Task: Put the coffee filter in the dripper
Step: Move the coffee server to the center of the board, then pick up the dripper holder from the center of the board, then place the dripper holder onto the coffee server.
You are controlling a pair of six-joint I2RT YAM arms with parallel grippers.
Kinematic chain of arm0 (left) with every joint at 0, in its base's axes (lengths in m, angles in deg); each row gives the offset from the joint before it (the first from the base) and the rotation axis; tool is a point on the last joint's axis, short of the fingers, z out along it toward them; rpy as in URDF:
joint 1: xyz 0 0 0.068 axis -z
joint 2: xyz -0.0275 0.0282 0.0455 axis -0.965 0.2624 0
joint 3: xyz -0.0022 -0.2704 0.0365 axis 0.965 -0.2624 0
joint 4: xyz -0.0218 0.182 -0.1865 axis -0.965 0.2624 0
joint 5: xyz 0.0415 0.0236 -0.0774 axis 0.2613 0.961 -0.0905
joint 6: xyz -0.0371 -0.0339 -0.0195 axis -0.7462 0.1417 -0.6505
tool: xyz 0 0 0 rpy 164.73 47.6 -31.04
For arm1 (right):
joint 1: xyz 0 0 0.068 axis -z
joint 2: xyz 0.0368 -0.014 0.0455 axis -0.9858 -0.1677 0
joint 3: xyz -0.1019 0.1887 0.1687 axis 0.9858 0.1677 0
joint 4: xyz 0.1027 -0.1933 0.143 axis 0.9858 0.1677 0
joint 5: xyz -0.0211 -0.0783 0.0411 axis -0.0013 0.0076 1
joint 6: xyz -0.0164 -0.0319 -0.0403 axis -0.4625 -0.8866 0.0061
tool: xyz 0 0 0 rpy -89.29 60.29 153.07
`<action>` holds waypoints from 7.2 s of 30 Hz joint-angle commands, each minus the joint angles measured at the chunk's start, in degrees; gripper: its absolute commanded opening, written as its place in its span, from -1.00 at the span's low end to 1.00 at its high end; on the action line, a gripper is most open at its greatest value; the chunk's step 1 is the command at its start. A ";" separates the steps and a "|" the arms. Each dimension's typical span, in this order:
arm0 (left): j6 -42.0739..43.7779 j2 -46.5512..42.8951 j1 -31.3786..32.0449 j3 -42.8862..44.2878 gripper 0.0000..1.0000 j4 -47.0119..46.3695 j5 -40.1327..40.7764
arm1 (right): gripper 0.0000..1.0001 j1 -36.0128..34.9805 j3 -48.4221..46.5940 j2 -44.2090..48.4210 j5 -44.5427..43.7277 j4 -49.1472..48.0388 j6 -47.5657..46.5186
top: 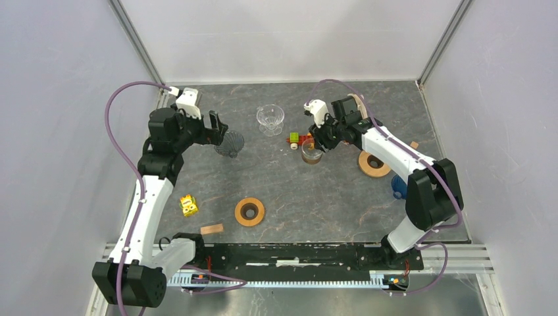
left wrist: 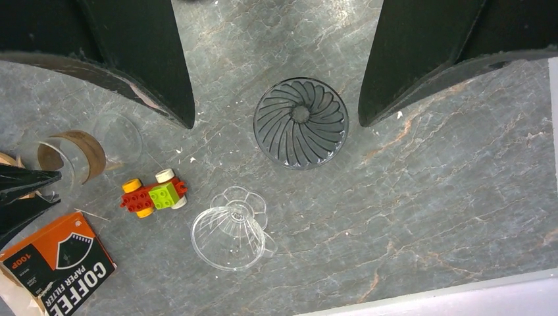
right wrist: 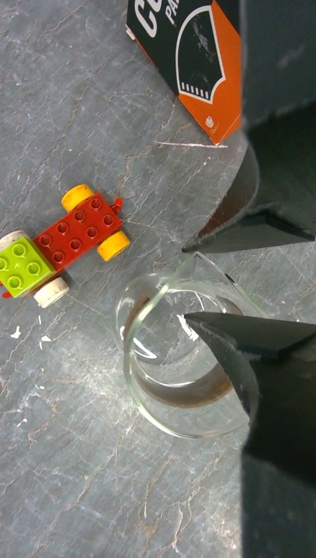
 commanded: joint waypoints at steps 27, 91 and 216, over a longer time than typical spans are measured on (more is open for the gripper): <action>25.34 0.27 7.57 -5.41 0.99 13.38 -6.93 | -0.78 -9.90 11.25 9.90 5.76 -4.94 1.74; 31.61 13.65 25.93 -10.23 0.99 23.23 3.95 | 0.28 -7.01 4.06 13.95 15.43 3.09 -6.91; 12.78 48.33 48.44 47.39 0.55 43.71 13.01 | 0.20 4.96 22.92 45.93 23.24 12.78 -27.07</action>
